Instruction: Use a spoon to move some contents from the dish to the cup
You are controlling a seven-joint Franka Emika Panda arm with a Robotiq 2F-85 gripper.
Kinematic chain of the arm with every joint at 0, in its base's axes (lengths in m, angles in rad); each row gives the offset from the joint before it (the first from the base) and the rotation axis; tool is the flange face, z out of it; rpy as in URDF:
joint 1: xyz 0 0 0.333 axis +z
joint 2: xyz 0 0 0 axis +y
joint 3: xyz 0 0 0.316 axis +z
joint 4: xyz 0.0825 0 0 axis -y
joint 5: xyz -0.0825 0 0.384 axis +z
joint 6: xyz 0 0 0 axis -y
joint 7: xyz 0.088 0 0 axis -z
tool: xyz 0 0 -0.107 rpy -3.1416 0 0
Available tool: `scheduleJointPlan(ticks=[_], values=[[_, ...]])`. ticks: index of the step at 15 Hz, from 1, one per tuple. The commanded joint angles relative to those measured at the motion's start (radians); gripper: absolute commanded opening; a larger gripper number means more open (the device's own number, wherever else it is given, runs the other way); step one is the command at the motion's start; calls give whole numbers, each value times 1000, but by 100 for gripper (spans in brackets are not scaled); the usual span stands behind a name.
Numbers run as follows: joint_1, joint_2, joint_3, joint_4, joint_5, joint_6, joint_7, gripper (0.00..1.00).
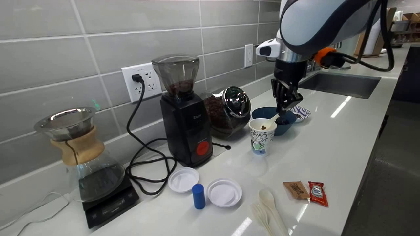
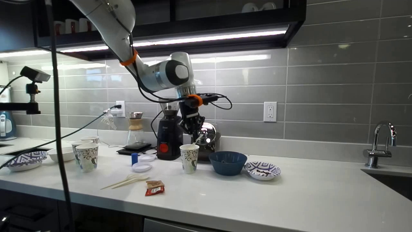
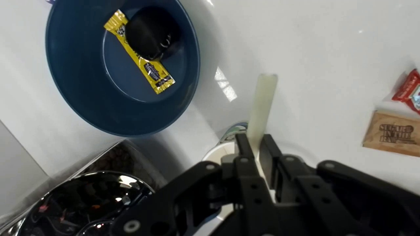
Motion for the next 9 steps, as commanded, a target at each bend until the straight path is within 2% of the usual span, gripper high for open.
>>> scheduleJointPlan(ticks=[1, 6, 9], values=[[66, -3, -8, 6, -220, -2, 161, 3], [133, 4, 3, 21, -492, -60, 353, 3], [156, 9, 21, 25, -597, -139, 433, 3]])
